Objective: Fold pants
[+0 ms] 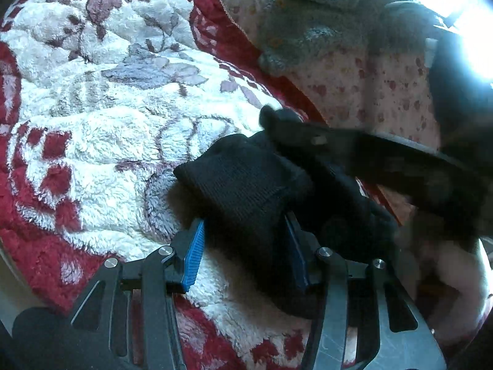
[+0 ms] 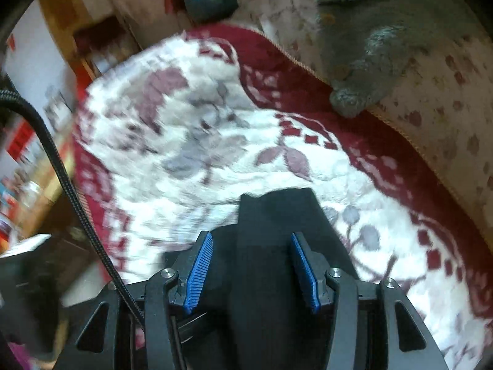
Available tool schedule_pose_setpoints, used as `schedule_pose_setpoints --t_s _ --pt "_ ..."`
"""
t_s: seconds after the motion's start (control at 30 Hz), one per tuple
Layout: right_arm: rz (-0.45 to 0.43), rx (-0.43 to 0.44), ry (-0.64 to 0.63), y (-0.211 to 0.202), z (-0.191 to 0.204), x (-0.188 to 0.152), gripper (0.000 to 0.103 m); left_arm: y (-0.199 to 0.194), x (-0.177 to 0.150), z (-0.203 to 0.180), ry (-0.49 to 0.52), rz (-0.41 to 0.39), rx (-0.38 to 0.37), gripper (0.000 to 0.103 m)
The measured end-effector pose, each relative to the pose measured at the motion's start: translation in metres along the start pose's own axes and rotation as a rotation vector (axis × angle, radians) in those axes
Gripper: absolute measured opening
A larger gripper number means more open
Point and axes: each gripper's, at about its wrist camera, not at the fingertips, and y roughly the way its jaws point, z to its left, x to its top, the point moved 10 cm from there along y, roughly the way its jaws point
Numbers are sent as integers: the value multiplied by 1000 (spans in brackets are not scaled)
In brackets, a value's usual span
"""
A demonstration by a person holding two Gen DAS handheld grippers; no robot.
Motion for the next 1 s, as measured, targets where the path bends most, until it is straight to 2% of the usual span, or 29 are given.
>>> schedule_pose_setpoints --t_s 0.03,0.07,0.17,0.23,0.33,0.37,0.43,0.47,0.5,0.57,0.7,0.77,0.83,0.87,0.93,1.0 --pt "11 -23 -17 7 -2 0 47 1 0 1 0 2 -5 49" --pt "16 -37 -36 13 -5 0 38 1 1 1 0 1 -11 50" --pt "21 -59 -119 23 -9 -1 27 3 4 1 7 1 -15 50" --pt "23 -38 -139 22 -10 -3 20 4 5 1 3 -3 -20 52" --pt "1 27 -101 11 -13 -1 10 5 8 1 -5 -13 -16 52" --pt "-22 60 -72 4 -15 1 9 5 11 0 -4 -21 -23 52" --pt "-72 129 -6 -14 -19 6 9 6 14 -2 9 -22 -30 38" --pt "-103 164 31 -25 -22 9 9 4 17 -5 23 -28 -34 26" --pt "-134 203 68 -37 -24 13 9 2 19 -7 29 -32 -38 18" --pt "-193 270 119 -63 -26 20 9 -7 25 -11 33 -62 -39 15" --pt "-308 363 140 -121 -17 35 9 -37 35 -18 35 -132 -67 13" --pt "-345 409 139 -143 -8 40 9 -50 38 -20 56 -168 -51 13" --pt "-360 427 125 -150 2 41 9 -44 33 -15 57 -132 -8 13" --pt "-352 426 121 -146 8 40 9 -35 26 -7 40 -88 23 13" --pt "-305 435 138 -126 17 31 9 -20 14 13 -9 -19 61 16" --pt "-239 457 158 -93 32 17 9 -16 5 29 -66 15 51 29"
